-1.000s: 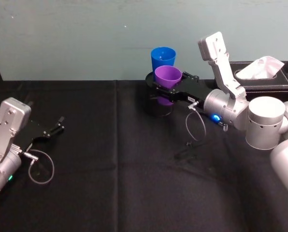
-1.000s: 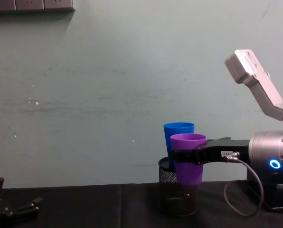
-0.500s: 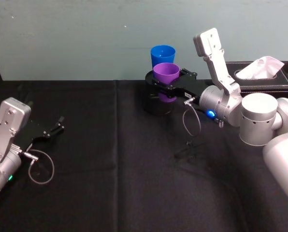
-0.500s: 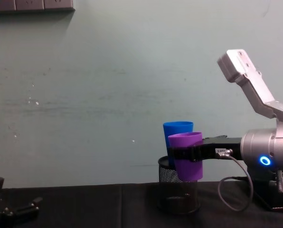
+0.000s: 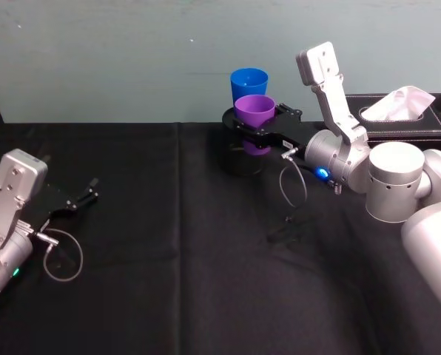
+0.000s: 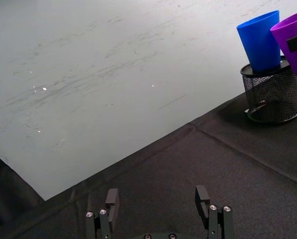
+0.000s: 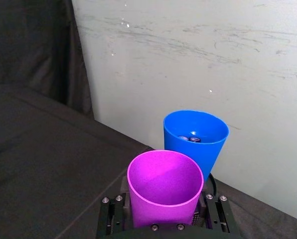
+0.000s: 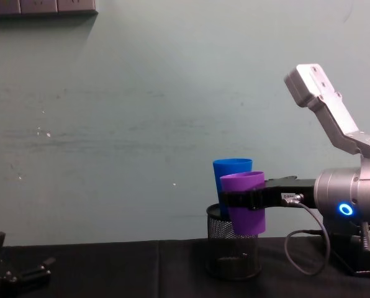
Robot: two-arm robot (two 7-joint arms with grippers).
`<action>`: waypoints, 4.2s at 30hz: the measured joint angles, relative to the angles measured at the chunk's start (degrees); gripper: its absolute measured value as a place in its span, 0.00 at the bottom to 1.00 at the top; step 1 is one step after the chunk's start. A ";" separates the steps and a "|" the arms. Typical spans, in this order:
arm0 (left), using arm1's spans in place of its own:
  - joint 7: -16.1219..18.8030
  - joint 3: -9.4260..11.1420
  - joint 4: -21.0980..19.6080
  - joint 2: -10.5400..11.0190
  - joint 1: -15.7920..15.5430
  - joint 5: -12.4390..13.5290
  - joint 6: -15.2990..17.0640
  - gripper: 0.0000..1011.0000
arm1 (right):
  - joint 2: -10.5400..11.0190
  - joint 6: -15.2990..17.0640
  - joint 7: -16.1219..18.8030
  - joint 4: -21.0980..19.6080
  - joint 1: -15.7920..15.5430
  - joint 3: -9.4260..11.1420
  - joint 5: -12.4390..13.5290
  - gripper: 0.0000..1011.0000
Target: Pick up one cup with a gripper and tap it against the other cup.
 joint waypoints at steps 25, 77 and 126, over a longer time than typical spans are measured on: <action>0.00 0.00 0.00 0.00 0.00 0.00 0.00 0.99 | 0.07 -0.03 0.07 -0.02 -0.01 -0.09 0.10 0.73; 0.00 0.00 0.00 0.00 0.00 0.00 0.00 0.99 | 0.08 -0.02 0.07 -0.02 -0.01 -0.09 0.10 0.73; 0.00 0.00 0.00 0.00 0.00 0.00 0.00 0.99 | 0.08 -0.02 0.07 -0.02 0.00 -0.08 0.10 0.73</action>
